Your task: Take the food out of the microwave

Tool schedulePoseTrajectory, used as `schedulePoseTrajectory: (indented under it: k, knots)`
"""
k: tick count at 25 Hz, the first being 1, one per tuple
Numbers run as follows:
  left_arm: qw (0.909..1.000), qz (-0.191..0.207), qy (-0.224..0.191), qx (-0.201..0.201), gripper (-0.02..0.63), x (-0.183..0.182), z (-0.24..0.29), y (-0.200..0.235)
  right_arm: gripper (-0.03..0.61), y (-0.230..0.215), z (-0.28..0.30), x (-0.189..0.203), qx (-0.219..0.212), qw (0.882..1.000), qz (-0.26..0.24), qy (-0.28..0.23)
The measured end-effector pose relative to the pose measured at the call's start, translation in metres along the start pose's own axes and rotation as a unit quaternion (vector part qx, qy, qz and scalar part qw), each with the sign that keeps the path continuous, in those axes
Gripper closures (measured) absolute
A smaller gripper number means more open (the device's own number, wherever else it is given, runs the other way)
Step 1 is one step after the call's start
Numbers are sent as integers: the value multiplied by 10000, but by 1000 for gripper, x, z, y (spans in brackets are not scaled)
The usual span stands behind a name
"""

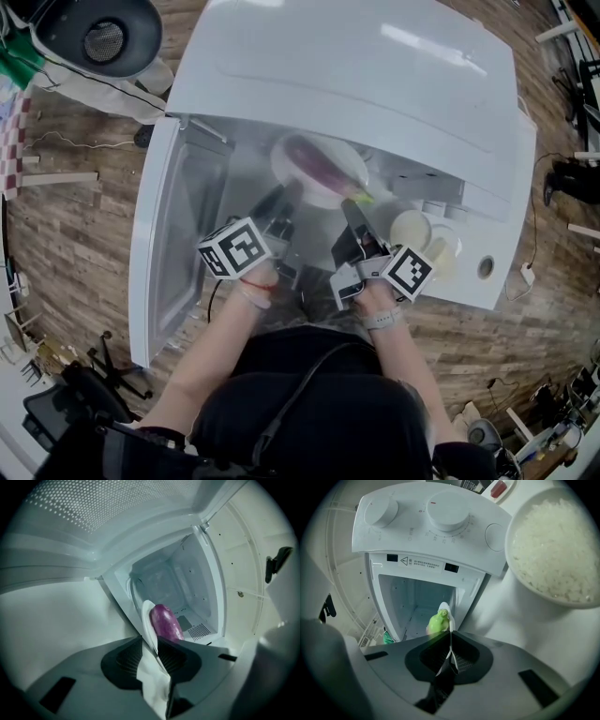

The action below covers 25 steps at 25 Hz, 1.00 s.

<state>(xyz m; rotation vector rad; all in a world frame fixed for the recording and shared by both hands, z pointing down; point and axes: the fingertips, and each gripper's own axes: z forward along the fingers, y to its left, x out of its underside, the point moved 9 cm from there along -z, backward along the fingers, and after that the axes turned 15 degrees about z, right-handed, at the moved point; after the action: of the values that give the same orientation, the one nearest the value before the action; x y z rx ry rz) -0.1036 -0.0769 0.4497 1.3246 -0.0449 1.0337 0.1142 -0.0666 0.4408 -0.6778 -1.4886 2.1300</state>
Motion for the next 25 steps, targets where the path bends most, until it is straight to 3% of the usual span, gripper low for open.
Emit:
schedulePoseTrajectory:
  k: [4, 25]
  knots:
    - [10000, 47, 26, 64, 532, 2, -1, -6, 548, 2, -1, 0, -3, 10000, -28, 19]
    - [9999, 11, -19, 127, 538, 15, -15, -13, 548, -2, -17, 8, -107, 9998, -135, -85]
